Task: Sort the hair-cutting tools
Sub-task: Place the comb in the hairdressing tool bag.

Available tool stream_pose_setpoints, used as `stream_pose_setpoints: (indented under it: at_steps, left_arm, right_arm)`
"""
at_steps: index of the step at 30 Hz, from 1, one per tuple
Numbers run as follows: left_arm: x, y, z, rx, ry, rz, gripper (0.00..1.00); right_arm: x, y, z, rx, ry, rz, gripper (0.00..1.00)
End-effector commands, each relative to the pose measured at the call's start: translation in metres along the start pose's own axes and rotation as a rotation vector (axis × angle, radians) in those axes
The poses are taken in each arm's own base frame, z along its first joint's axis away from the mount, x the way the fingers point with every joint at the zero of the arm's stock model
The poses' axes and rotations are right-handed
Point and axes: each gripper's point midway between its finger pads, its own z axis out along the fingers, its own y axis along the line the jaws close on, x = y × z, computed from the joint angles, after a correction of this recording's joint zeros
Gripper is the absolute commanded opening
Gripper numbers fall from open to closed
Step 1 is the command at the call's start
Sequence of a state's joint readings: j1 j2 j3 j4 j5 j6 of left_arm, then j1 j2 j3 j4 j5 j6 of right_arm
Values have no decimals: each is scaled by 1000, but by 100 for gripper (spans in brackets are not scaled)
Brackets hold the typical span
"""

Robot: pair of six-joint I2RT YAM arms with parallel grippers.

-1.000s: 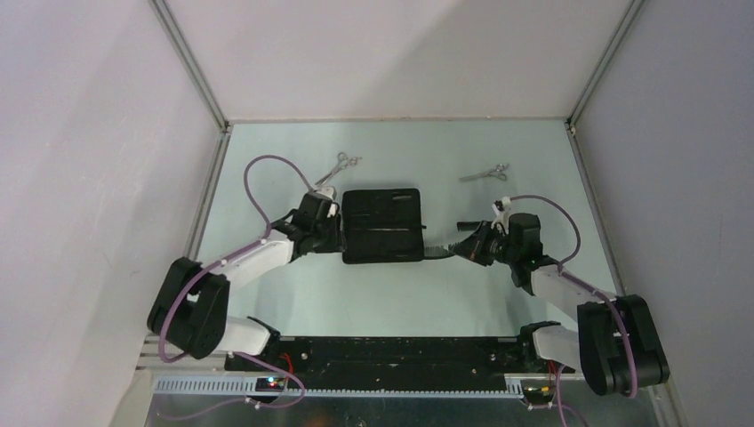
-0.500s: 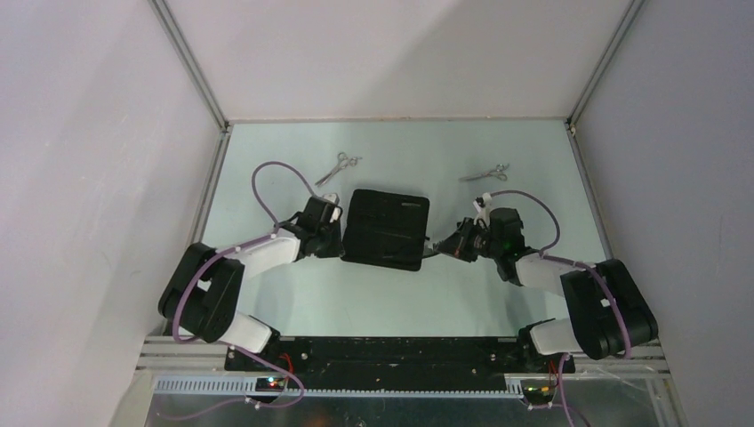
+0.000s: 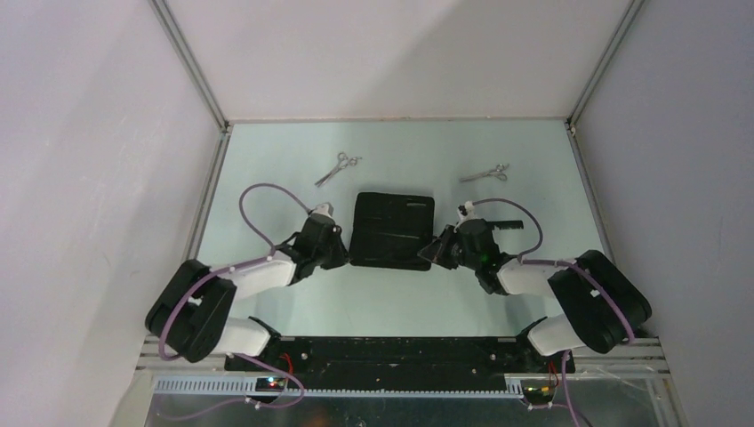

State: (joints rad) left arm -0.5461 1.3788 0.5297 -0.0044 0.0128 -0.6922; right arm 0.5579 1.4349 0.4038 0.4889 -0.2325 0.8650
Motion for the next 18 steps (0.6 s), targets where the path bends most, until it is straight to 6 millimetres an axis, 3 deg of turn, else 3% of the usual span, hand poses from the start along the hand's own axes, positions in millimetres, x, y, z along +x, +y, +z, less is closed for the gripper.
stream_pose_setpoints:
  at_steps: [1,8,15,18]
  left_arm:
    - [2,-39,-16,179,-48,-148,0]
    - [0,-34,-29,193,-99,-198,0]
    - [8,-26,-29,174,-94,-187,0]
    - [7,-22,-29,149,-100,-167,0]
  right_arm:
    - [2,12,2,33,-83,0,0]
    - [9,9,-2,51,-77,-18,3]
    - [16,4,1,67,4,-69,31]
    - [10,-6,-3,129,6,-98,37]
